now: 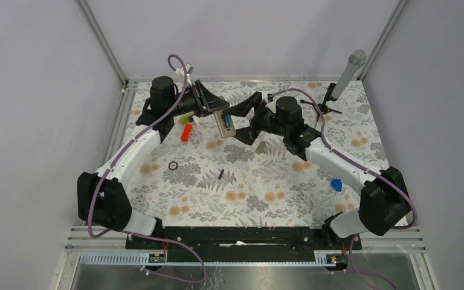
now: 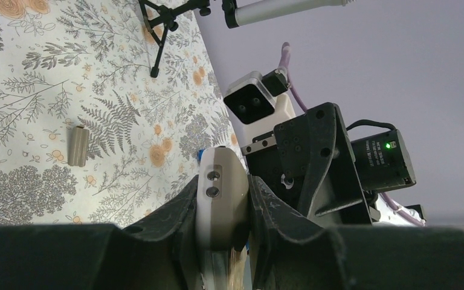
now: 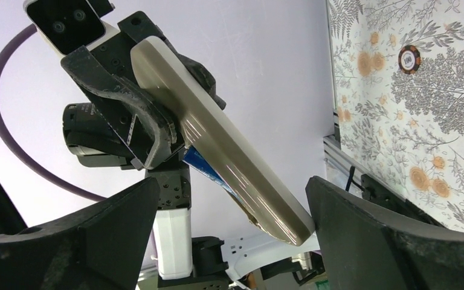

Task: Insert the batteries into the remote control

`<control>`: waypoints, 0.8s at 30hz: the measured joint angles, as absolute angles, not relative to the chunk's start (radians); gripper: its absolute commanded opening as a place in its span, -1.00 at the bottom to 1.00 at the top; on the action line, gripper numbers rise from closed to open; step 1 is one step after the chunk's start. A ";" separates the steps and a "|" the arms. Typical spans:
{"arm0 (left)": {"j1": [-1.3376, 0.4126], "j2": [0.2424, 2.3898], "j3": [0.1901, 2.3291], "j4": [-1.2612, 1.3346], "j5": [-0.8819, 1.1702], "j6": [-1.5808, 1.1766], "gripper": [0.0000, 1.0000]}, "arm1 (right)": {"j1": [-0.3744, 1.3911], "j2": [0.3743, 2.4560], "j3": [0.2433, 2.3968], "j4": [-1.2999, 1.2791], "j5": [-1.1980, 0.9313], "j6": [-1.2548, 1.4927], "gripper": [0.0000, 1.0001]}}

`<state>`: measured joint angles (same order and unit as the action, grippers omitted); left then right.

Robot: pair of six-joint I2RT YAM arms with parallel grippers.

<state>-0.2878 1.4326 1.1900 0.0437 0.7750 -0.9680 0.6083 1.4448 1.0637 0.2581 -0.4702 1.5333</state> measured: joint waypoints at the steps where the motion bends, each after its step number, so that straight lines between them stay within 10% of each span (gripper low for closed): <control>1: -0.288 1.433 1.190 0.043 0.775 -0.967 -1.00 | 0.606 1.447 1.060 0.265 -0.474 1.542 0.99; 24: -0.288 1.422 1.189 0.047 0.790 -0.939 -1.00 | 0.581 1.509 1.054 0.339 -0.542 1.640 0.48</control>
<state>-0.2878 1.4220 1.1893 0.0475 0.7902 -0.9390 0.5812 1.5093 1.0538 0.3389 -0.5415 1.6402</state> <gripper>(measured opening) 0.281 0.784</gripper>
